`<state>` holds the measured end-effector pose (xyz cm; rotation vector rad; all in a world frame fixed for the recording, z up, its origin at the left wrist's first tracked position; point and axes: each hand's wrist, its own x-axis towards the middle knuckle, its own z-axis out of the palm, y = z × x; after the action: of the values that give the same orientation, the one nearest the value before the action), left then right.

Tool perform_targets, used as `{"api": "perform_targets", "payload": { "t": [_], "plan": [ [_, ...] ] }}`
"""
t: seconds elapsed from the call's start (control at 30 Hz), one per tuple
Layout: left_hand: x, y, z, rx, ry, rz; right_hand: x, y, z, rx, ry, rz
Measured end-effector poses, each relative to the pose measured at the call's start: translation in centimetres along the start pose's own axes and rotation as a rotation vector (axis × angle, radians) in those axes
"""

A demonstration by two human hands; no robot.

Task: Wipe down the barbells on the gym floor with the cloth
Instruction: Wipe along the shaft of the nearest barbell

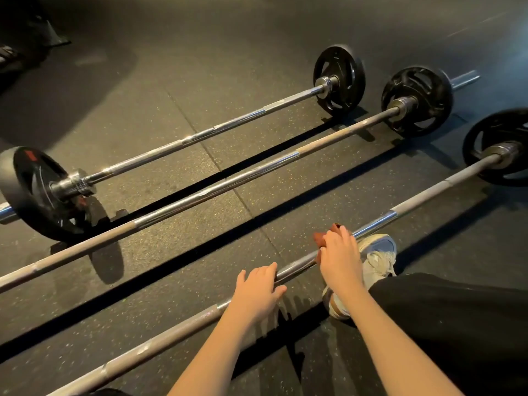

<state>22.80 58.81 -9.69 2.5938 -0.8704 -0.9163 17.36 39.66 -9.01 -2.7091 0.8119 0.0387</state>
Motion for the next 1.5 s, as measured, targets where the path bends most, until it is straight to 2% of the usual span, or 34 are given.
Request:
{"api": "perform_targets", "payload": {
  "t": [0.13,0.33,0.4,0.47,0.57,0.7,0.77,0.83,0.93,1.03,1.13,1.23,1.33,1.37,1.5],
  "plan": [
    [0.8,1.6,0.0,-0.002,-0.006,0.015,-1.8,-1.9,0.7,0.0,-0.093,-0.225],
    [1.0,1.4,0.6,0.045,0.044,-0.006,4.2,4.4,-1.1,-0.072,-0.006,0.014],
    [1.3,1.4,0.8,0.051,0.052,-0.009,3.2,4.5,0.3,-0.032,-0.022,-0.005],
    [1.4,1.4,0.9,0.056,0.062,-0.01,1.8,4.3,0.9,0.012,-0.031,-0.102],
    [1.5,1.7,0.9,0.054,0.058,-0.006,3.8,5.5,-1.7,-0.055,-0.104,-0.214],
    [1.3,1.7,0.9,0.056,0.054,-0.014,7.5,8.1,-2.8,-0.06,-0.028,-0.011],
    [1.3,1.6,0.9,0.061,0.046,-0.018,6.2,7.7,-1.2,-0.091,0.04,0.014],
    [1.3,1.7,0.8,0.066,0.05,-0.018,4.2,7.1,0.0,-0.021,0.071,-0.048],
    [1.3,1.9,0.7,0.07,0.059,-0.01,4.6,8.5,-1.0,-0.068,0.033,-0.238],
    [1.1,1.9,0.7,0.067,0.058,-0.011,8.2,11.5,-2.6,-0.17,0.054,-0.107],
    [1.1,1.8,0.7,0.057,0.061,-0.015,8.8,12.1,-2.6,-0.162,0.112,0.053],
    [1.2,1.8,0.8,0.077,0.061,-0.023,6.4,9.7,-0.9,-0.082,0.138,0.062],
    [1.2,2.0,0.9,0.085,0.065,-0.026,6.0,9.9,-1.2,-0.118,0.082,-0.158],
    [1.3,2.0,0.9,0.086,0.064,-0.024,7.1,10.9,-2.0,-0.138,0.057,-0.177],
    [1.3,1.9,0.8,0.087,0.056,-0.026,11.1,14.1,-3.4,-0.153,0.044,0.015]
  ]
}}
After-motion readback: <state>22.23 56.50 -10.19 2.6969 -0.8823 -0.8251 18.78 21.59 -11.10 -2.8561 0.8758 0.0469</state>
